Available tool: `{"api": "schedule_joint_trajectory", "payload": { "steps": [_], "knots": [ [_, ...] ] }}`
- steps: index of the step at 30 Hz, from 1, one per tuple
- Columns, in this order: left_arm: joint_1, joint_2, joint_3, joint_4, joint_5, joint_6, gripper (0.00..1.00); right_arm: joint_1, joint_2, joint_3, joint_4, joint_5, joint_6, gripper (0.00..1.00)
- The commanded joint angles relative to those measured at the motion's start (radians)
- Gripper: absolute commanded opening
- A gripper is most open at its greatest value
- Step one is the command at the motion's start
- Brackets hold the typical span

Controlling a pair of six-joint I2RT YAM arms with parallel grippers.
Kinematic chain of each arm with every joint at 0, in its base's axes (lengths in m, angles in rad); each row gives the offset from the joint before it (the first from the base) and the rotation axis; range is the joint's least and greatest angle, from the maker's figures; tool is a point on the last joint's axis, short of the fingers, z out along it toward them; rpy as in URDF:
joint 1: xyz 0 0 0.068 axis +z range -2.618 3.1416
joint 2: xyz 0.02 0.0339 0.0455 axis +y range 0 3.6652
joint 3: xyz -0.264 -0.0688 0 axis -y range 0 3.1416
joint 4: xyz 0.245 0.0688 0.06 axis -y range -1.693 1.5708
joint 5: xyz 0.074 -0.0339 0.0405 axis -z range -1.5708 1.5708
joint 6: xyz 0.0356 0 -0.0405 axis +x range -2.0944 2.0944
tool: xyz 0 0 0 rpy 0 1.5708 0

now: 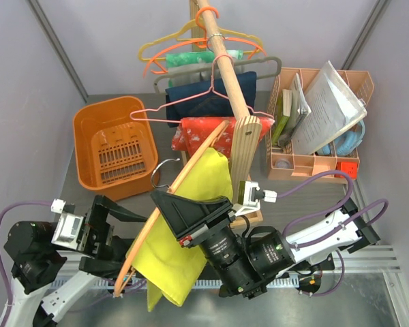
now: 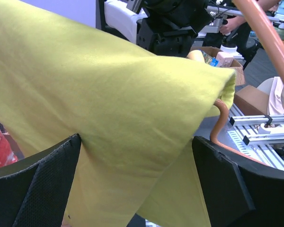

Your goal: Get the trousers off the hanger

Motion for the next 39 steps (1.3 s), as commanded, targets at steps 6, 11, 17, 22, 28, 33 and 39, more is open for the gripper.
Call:
{"api": "schedule_joint_trajectory", "payload": {
  "steps": [6,11,17,22,28,33,39],
  "knots": [
    [-0.002,-0.068,0.046,-0.038,-0.05,0.027,1.0,-0.008,-0.039,0.07,0.113,-0.111,-0.051,0.01],
    [-0.001,-0.065,0.028,0.023,-0.082,-0.072,1.0,-0.008,-0.031,0.068,0.123,-0.12,-0.032,0.01],
    [0.062,-0.044,-0.024,0.034,-0.135,-0.06,1.0,-0.008,-0.005,0.091,0.152,-0.13,-0.041,0.01],
    [0.114,-0.024,-0.069,0.034,-0.214,-0.019,1.0,-0.008,0.019,0.1,0.181,-0.137,-0.028,0.01],
    [0.141,0.062,-0.081,0.003,-0.276,0.081,0.6,-0.008,0.015,0.091,0.168,-0.144,0.016,0.01],
    [0.141,0.119,-0.044,-0.072,-0.36,0.133,0.0,0.0,-0.08,0.004,-0.001,-0.083,0.142,0.01],
    [0.141,0.038,-0.001,-0.138,-0.484,0.178,0.0,0.013,-0.25,-0.207,-0.078,-0.058,0.269,0.01]
  ]
}}
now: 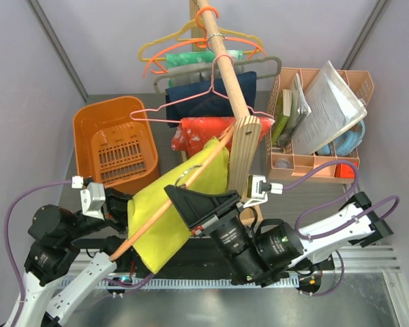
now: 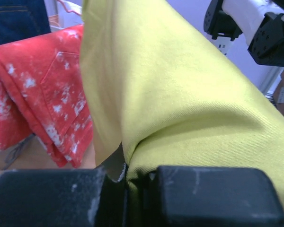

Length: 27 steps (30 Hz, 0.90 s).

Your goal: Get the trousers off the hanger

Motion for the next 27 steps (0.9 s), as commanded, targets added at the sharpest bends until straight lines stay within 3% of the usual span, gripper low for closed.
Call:
{"api": "schedule_joint_trajectory", "payload": {
  "steps": [1,8,12,27],
  "knots": [
    [0.013,-0.037,0.066,-0.101,-0.205,0.069,0.0,0.044,-0.159,-0.1,0.027,-0.106,0.195,0.01],
    [0.013,-0.064,0.146,-0.14,-0.37,0.057,0.0,0.044,-0.27,-0.191,-0.08,-0.102,0.284,0.01],
    [0.013,-0.057,0.183,-0.055,-0.343,0.012,0.0,0.044,-0.279,-0.192,-0.201,-0.063,0.333,0.01],
    [0.013,0.256,0.746,-0.112,-0.438,0.161,0.0,0.035,-0.258,-0.244,-0.491,-0.077,0.438,0.01]
  ]
}}
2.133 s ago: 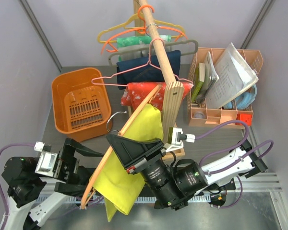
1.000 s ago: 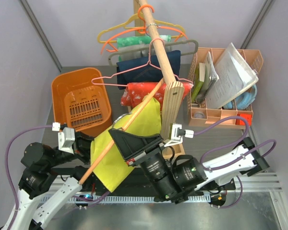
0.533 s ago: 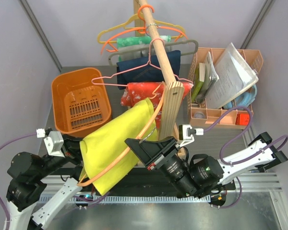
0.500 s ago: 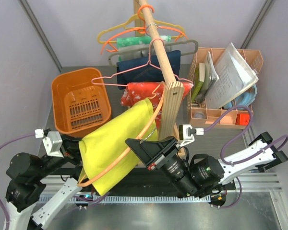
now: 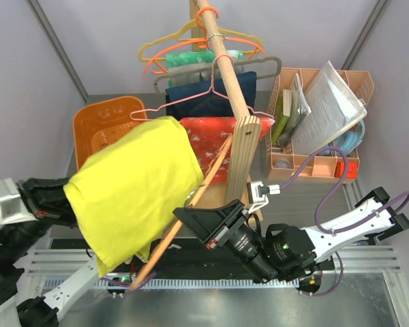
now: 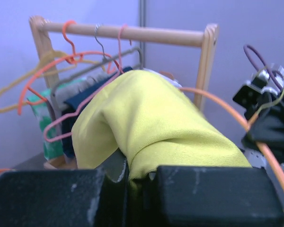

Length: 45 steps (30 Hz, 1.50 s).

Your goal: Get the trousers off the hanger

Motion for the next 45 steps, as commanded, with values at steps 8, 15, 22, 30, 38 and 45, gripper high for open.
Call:
{"api": "schedule_joint_trajectory", "payload": {
  "steps": [8,15,22,30,38,45],
  "knots": [
    [0.008,0.158,0.284,0.129,-0.153,0.124,0.0,0.006,-0.037,-0.116,-0.174,-0.058,0.08,0.01],
    [0.008,0.244,0.225,0.124,-0.442,0.348,0.0,0.009,0.007,-0.001,-0.555,-0.27,-0.002,0.01],
    [0.008,0.39,0.07,0.363,-0.781,0.5,0.0,0.064,0.132,0.093,-0.763,-0.281,-0.101,0.01],
    [0.121,0.571,0.077,0.526,-0.843,0.591,0.0,0.09,0.106,0.01,-0.726,-0.326,-0.143,0.01],
    [0.332,0.652,0.165,0.538,-0.829,0.565,0.0,0.09,-0.041,-0.14,-0.676,-0.33,-0.104,0.01],
    [0.444,0.819,0.298,0.472,-0.702,0.415,0.0,0.09,-0.112,-0.167,-0.705,-0.3,-0.115,0.01]
  ]
}}
